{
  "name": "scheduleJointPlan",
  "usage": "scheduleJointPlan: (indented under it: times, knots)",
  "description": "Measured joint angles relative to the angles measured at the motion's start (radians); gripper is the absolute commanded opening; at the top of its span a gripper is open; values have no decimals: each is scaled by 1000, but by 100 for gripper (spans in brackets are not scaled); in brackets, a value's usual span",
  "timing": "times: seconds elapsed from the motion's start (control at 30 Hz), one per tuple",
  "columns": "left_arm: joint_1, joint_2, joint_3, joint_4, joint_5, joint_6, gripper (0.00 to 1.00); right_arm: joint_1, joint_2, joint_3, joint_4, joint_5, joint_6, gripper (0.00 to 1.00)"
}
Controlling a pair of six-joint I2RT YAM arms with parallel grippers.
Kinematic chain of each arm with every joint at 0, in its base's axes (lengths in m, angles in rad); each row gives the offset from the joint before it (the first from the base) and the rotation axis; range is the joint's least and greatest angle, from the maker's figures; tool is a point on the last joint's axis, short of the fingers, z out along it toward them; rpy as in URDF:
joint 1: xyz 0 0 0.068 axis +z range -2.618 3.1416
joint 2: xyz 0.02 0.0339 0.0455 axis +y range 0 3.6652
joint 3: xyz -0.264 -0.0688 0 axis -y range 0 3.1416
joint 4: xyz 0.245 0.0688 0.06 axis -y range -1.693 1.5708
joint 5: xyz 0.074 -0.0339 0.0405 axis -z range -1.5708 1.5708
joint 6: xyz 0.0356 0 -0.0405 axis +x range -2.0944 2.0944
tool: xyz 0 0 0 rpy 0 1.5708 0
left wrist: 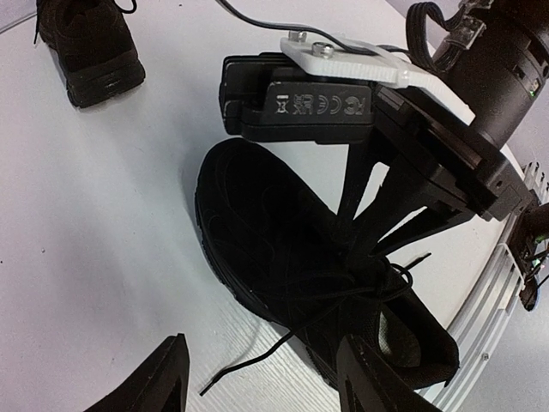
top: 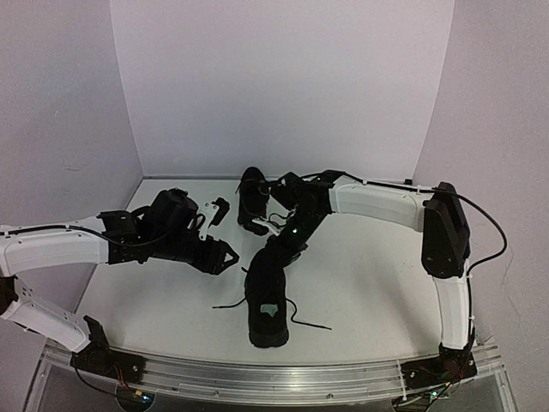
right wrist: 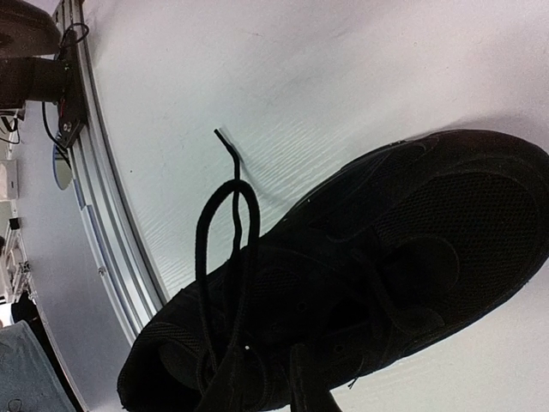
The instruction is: Tie the shoes
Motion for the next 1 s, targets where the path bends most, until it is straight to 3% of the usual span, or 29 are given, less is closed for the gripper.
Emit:
scheduleJointPlan:
  times: [0.47, 0.57, 0.7, 1.0]
  knots:
    - [0, 29, 11, 1, 9, 22, 60, 0, 0, -21, -4, 11, -9, 22]
    - [0, 29, 11, 1, 9, 22, 60, 0, 0, -25, -4, 13, -9, 17]
    - [0, 29, 11, 2, 9, 24, 57, 0, 0, -25, -4, 15, -11, 1]
    - [0, 9, 11, 2, 7, 83, 49, 0, 0, -25, -6, 9, -11, 0]
